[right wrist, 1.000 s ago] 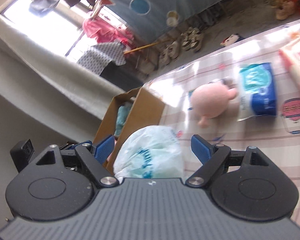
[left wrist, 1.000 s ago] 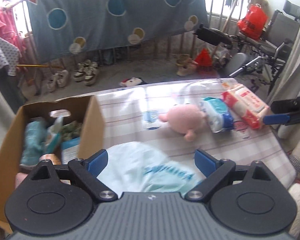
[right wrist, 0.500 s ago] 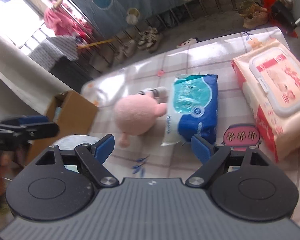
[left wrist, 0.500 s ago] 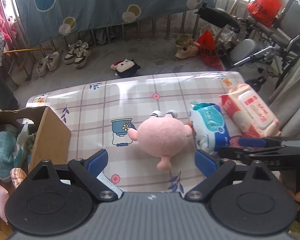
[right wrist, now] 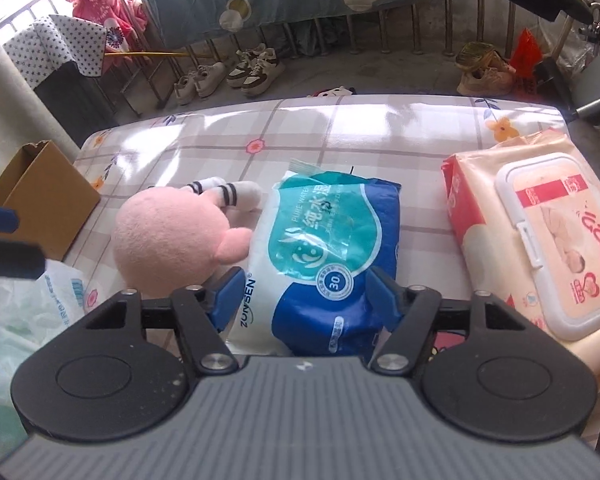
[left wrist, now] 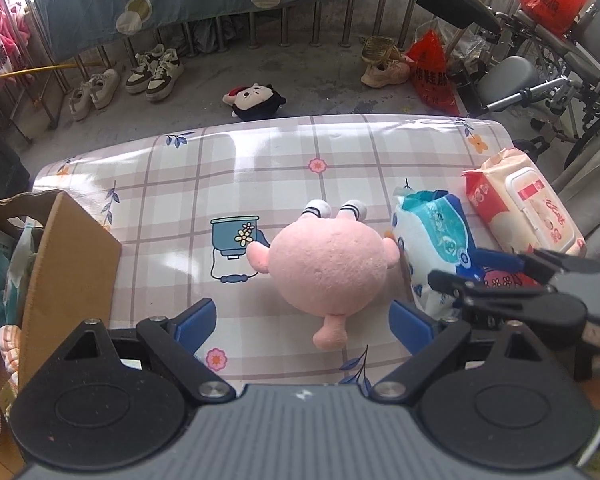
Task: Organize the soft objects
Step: 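Grasp the blue-and-white diaper pack with the right gripper, then grasp the pink plush toy with the left gripper while the right holds the diaper pack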
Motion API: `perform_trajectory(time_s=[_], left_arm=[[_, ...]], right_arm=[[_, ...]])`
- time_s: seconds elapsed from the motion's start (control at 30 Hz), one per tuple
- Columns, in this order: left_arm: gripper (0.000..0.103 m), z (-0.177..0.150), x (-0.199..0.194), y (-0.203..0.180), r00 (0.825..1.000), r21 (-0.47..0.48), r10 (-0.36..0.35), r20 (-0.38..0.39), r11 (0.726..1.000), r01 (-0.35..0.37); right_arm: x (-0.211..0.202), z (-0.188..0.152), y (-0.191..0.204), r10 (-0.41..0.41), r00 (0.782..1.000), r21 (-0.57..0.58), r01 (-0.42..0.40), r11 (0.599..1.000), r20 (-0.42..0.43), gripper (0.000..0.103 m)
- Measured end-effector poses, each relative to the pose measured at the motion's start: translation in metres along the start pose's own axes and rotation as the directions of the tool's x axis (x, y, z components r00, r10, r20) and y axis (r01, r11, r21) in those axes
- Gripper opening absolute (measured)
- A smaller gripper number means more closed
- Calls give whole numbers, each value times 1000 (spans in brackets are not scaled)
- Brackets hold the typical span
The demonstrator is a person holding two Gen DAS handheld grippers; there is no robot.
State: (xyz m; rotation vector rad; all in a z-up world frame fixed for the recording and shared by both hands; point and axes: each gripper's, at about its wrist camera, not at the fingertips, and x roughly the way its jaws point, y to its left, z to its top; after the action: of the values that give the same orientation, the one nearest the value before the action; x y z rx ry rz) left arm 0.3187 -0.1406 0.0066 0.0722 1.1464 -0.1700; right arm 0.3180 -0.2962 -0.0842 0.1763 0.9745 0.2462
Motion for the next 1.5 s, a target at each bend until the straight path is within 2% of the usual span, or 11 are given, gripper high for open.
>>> perform_trajectory(time_s=[0.17, 0.53, 0.67, 0.77, 0.87, 1.13, 1.3, 1.5], left_arm=[[94, 16, 24, -14, 998, 12, -2, -64, 1000, 3], [94, 38, 78, -25, 990, -11, 71, -125, 997, -73], [97, 43, 92, -18, 989, -73, 16, -149, 997, -27], [97, 45, 94, -19, 990, -93, 13, -139, 995, -26], [94, 44, 92, -22, 994, -76, 20, -105, 997, -28], [85, 32, 83, -29, 996, 4, 31, -83, 1000, -31], [85, 14, 74, -31, 992, 88, -3, -125, 996, 14], [85, -10, 62, -32, 984, 141, -33, -177, 988, 58]], right_arm=[[-16, -20, 4, 10, 1000, -37, -9, 999, 4, 61], [-59, -81, 2, 57, 998, -60, -55, 997, 34, 62], [-68, -95, 1, 71, 996, -58, -67, 996, 60, 62], [-69, -95, 0, 77, 995, -53, -73, 996, 70, 62], [-68, -91, -2, 102, 993, -35, -99, 994, 67, 69], [-53, -80, 2, 45, 997, -62, -41, 997, 57, 82], [-46, -79, 4, 26, 999, -83, -22, 996, 46, 82], [-58, -91, 1, 29, 999, -91, -26, 996, 36, 72]])
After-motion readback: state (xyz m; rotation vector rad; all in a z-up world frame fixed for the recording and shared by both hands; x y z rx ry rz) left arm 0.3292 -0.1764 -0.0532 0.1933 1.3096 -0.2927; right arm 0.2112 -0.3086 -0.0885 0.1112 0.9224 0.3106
